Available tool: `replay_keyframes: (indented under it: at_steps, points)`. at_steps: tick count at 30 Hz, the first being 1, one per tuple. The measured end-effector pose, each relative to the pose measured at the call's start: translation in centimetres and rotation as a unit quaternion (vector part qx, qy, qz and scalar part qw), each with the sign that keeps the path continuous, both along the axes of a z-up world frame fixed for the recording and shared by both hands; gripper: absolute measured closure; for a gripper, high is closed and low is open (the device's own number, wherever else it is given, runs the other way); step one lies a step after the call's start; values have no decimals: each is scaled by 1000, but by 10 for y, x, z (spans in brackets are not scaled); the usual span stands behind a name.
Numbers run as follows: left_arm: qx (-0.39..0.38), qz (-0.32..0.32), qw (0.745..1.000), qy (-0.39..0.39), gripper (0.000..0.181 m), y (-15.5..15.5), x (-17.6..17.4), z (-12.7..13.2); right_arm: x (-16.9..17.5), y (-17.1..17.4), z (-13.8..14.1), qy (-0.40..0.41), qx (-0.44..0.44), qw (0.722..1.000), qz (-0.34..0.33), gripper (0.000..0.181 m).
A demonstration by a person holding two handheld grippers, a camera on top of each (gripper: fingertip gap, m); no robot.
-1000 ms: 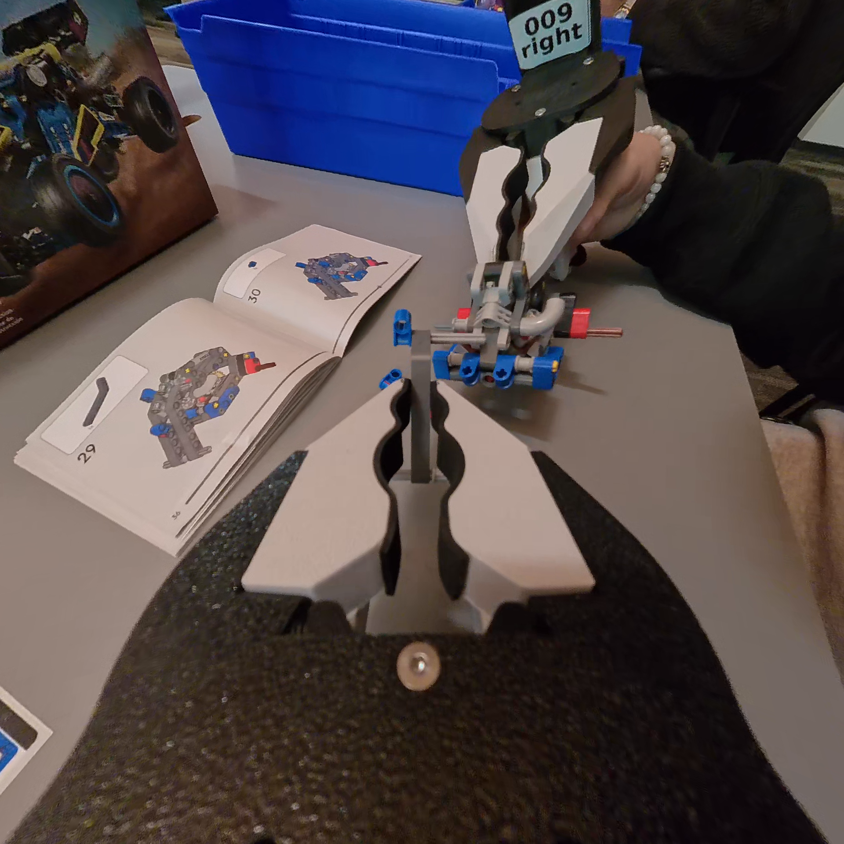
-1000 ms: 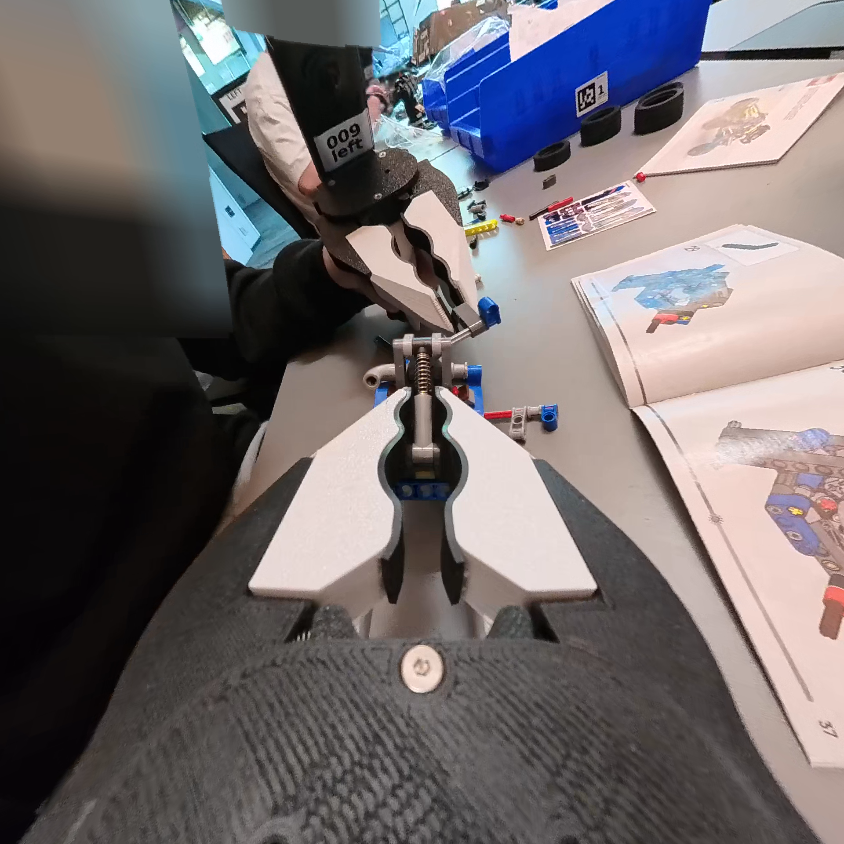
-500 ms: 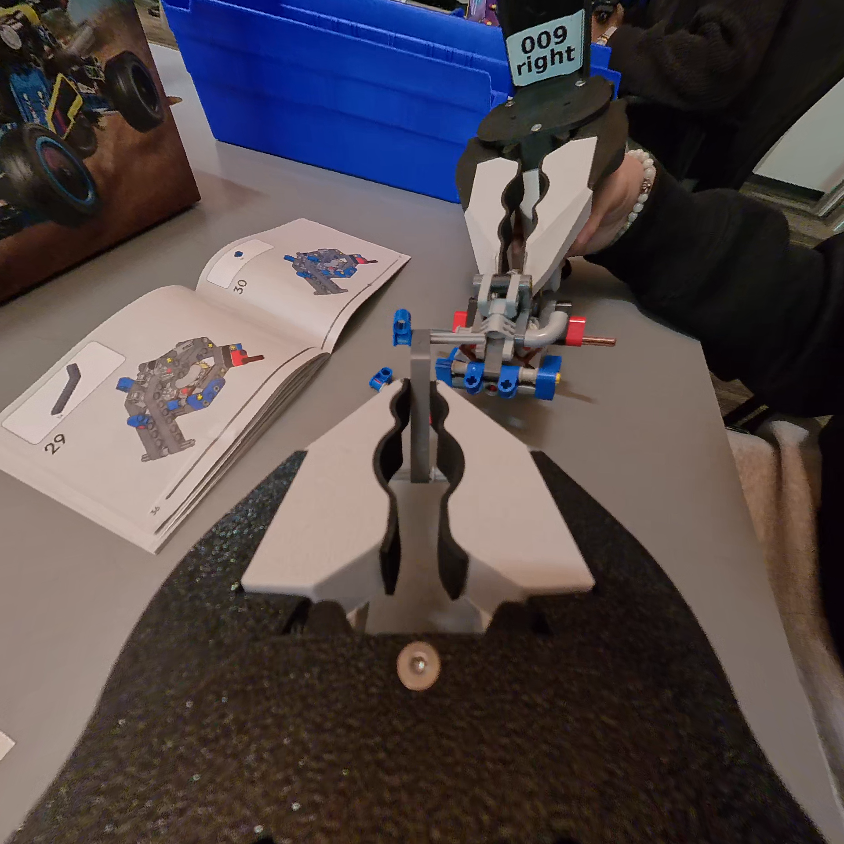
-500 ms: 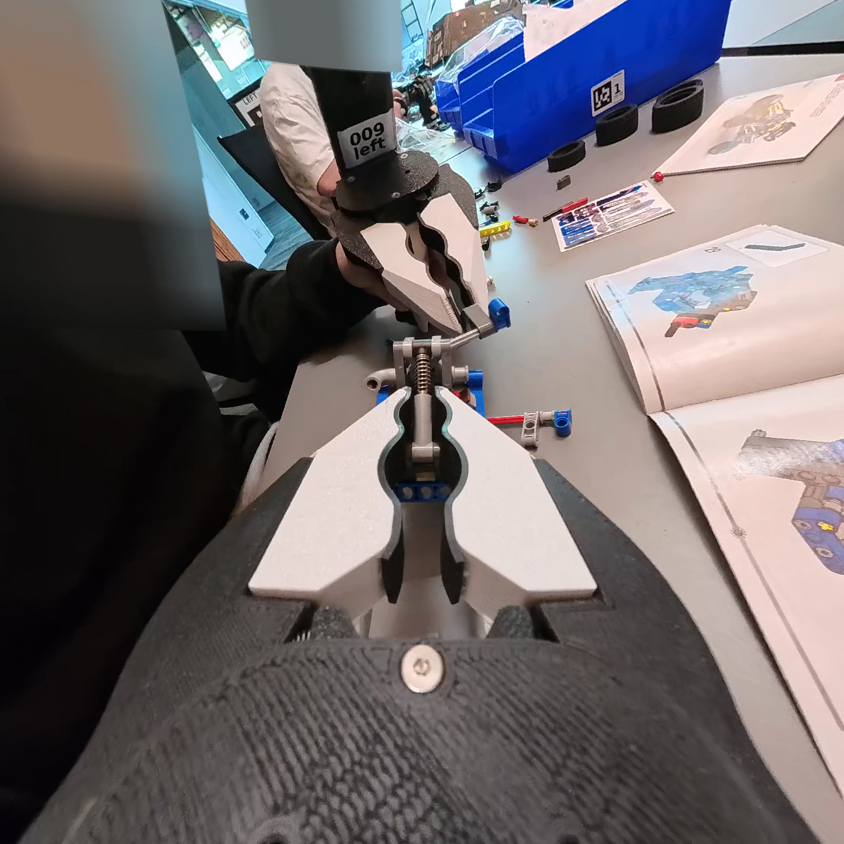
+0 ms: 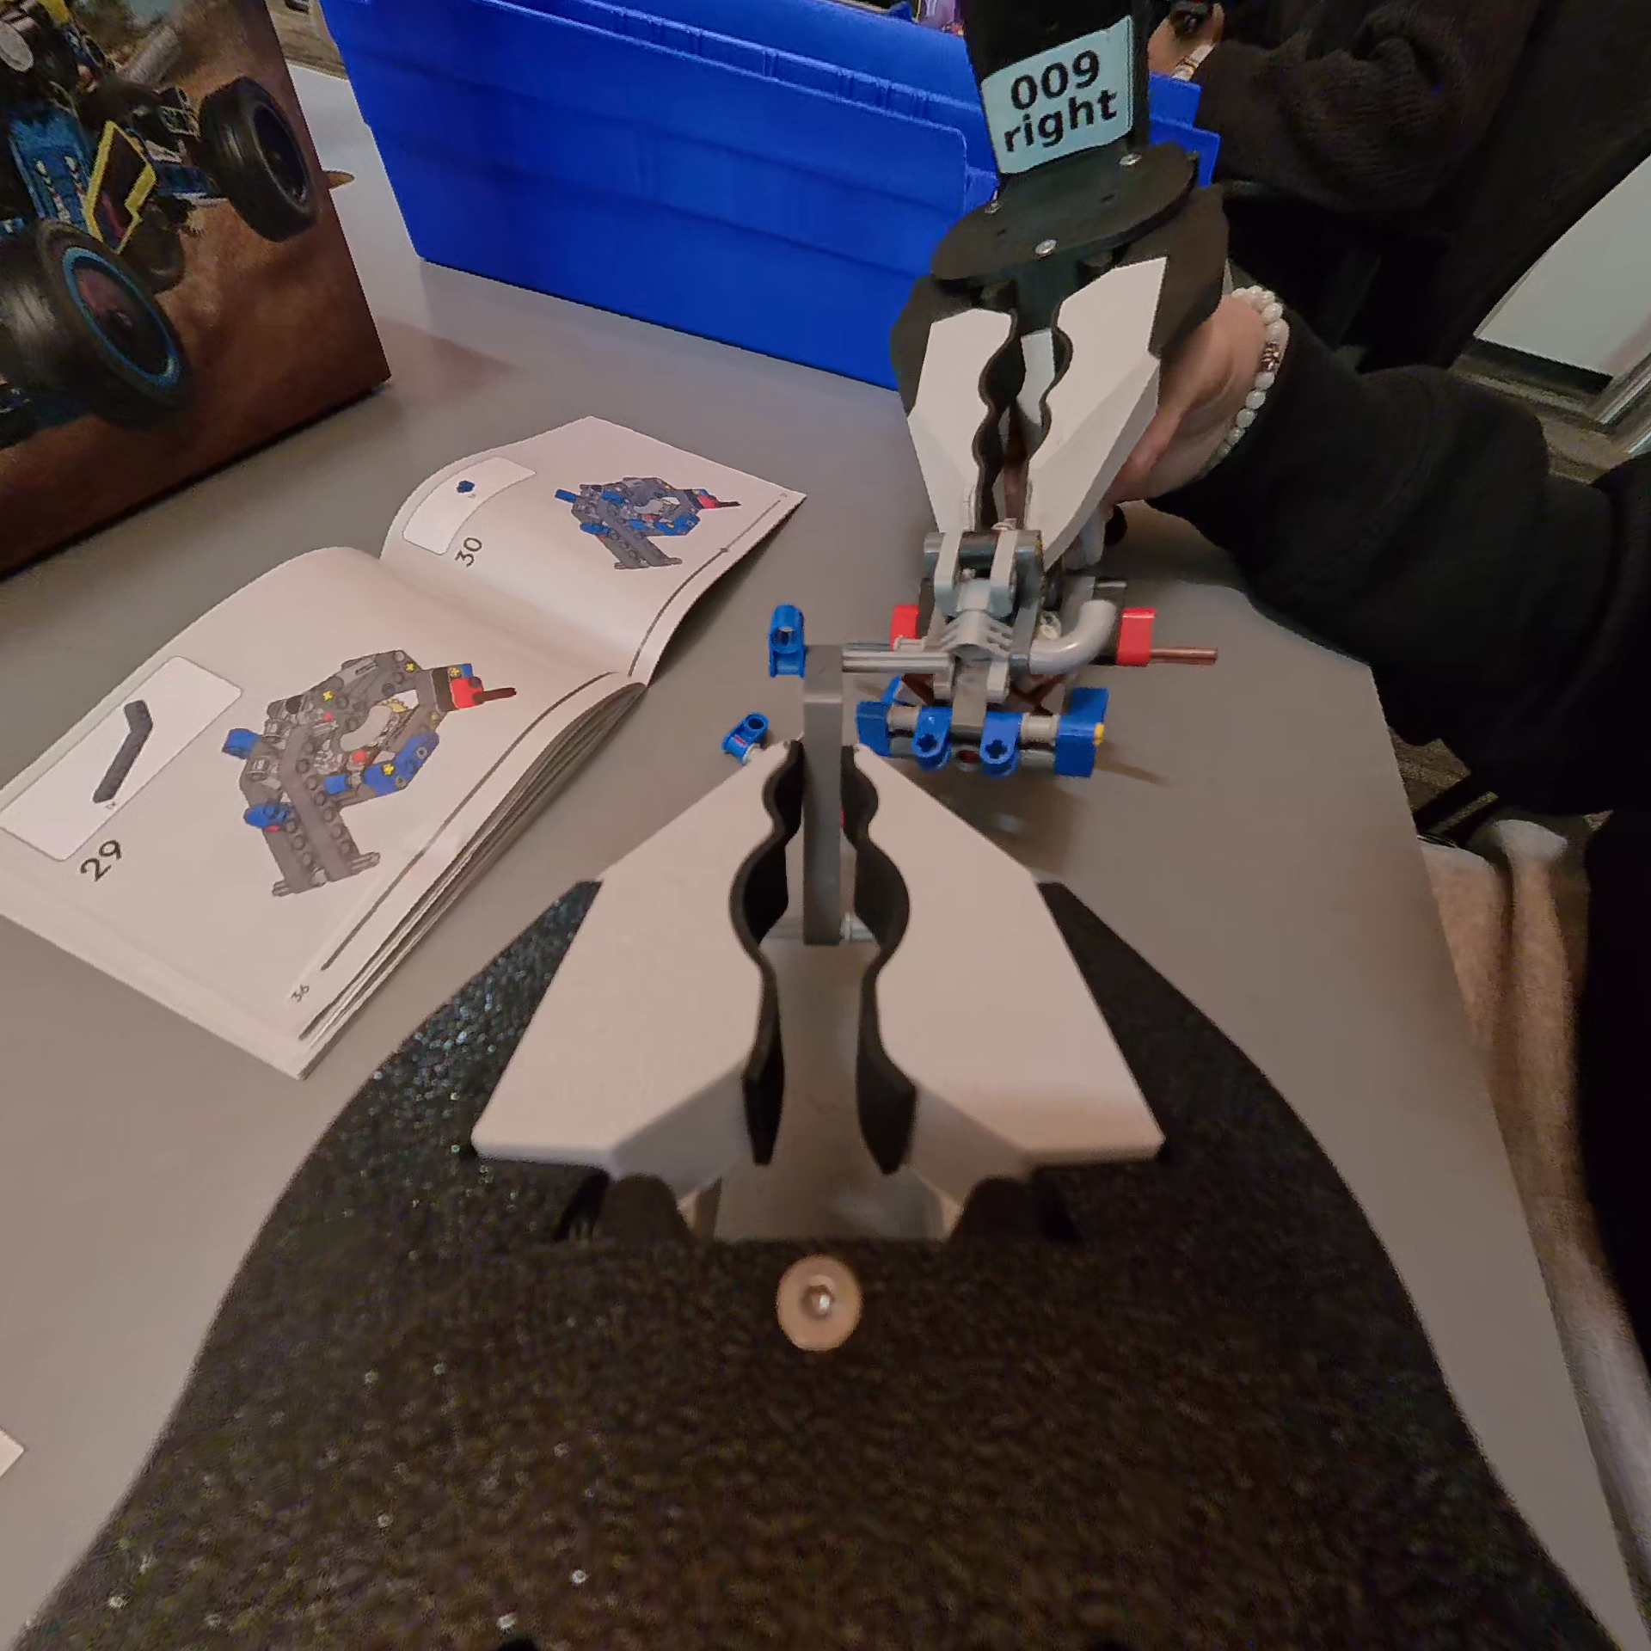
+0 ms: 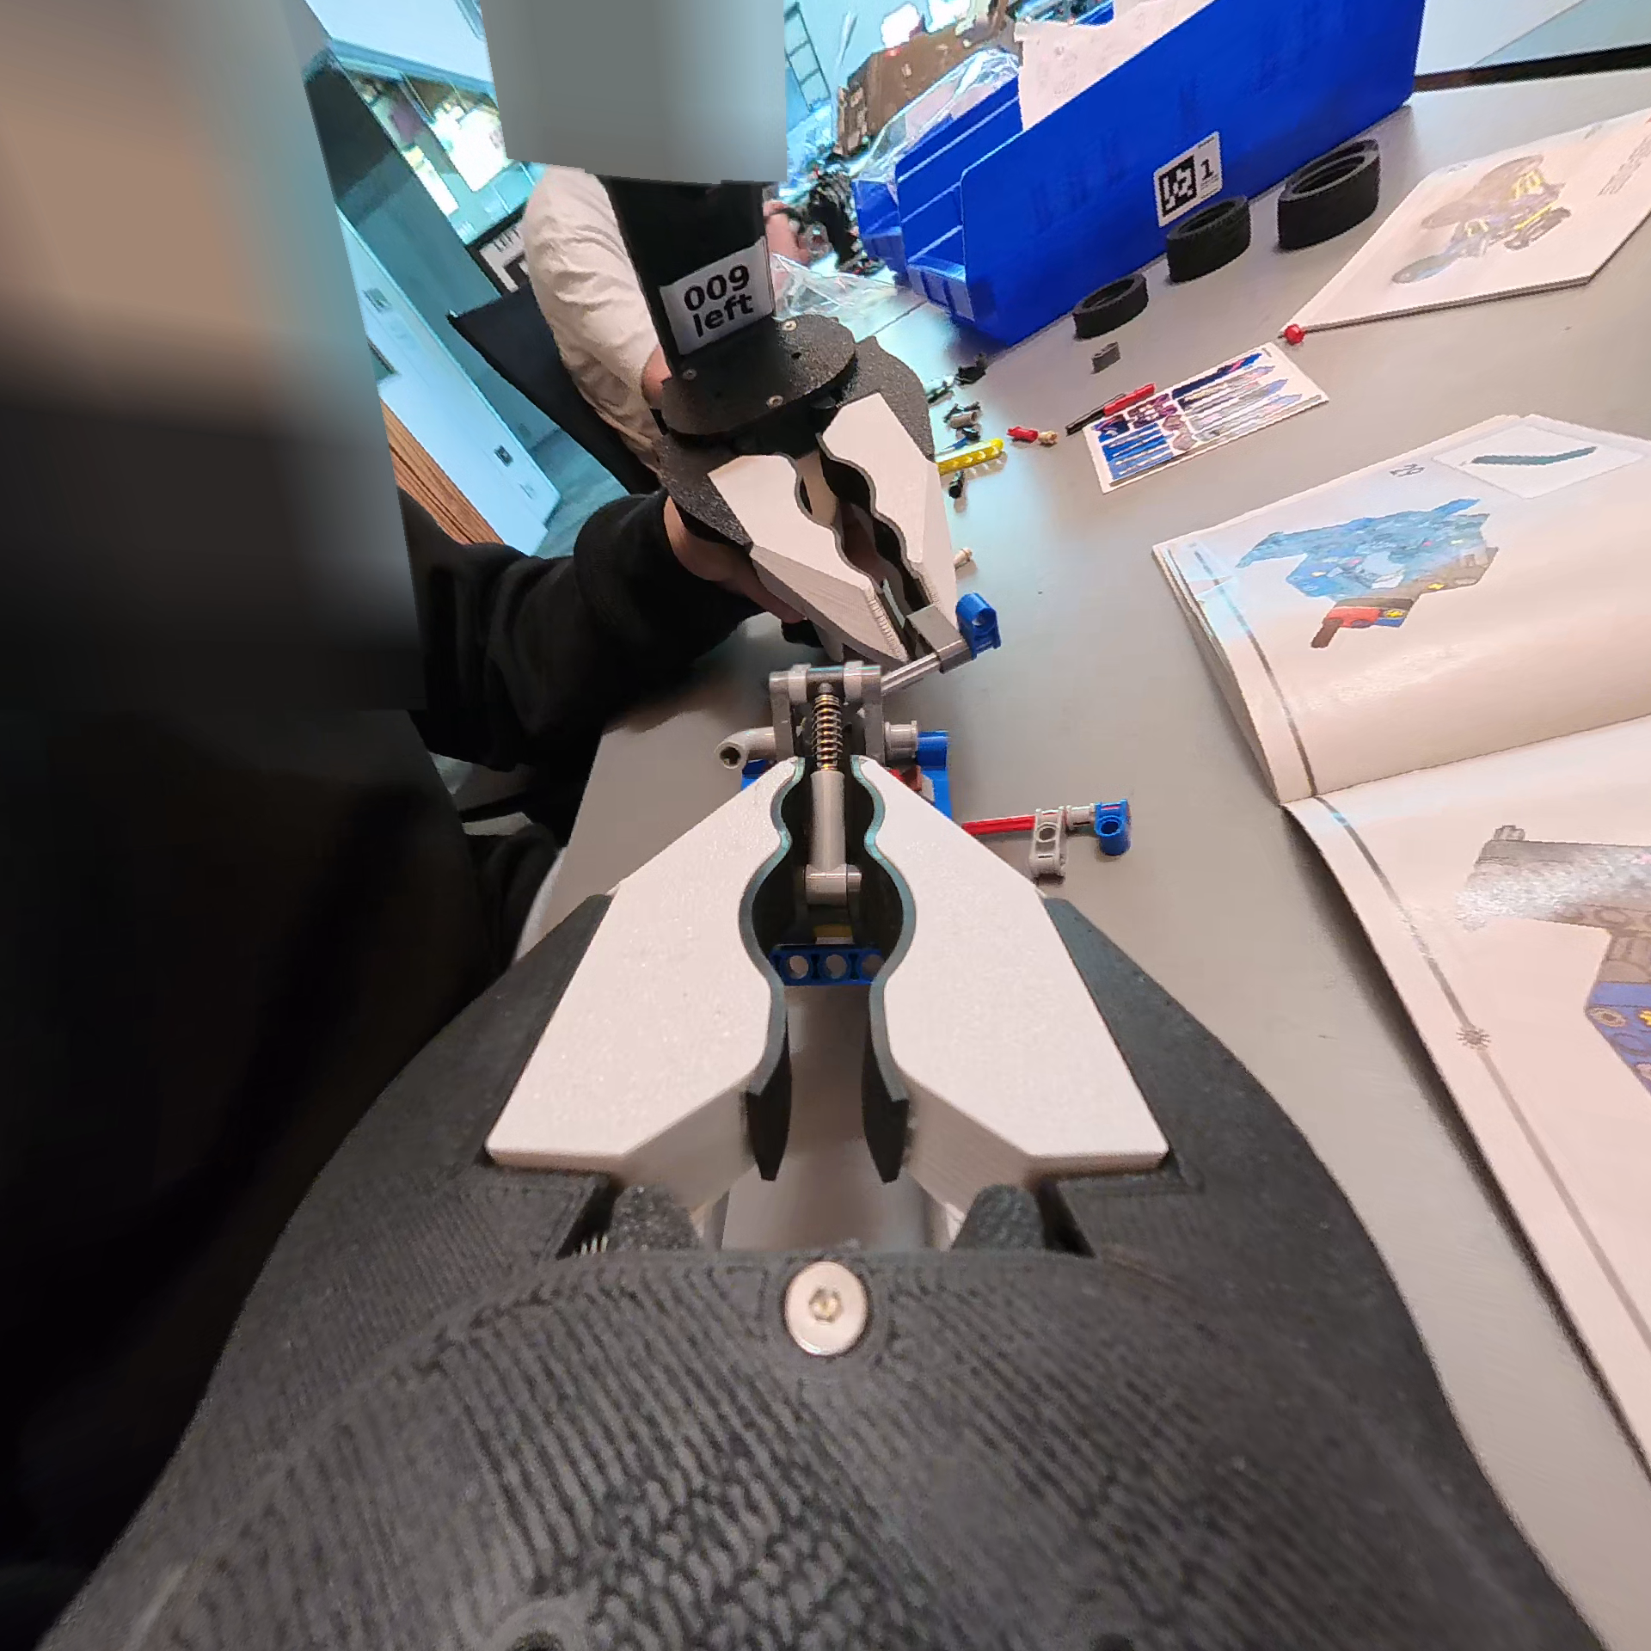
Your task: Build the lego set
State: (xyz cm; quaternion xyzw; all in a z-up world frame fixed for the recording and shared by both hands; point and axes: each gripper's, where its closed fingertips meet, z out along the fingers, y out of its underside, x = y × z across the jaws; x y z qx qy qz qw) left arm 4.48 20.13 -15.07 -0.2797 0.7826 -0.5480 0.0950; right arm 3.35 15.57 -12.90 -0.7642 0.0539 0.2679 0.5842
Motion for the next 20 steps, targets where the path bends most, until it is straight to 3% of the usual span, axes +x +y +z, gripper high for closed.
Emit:
replay_keyframes:
  at_steps: [20]
  points:
    - [-63,9,998,14,176,3,2,14,2,-3,17,93,58,994,4,177]
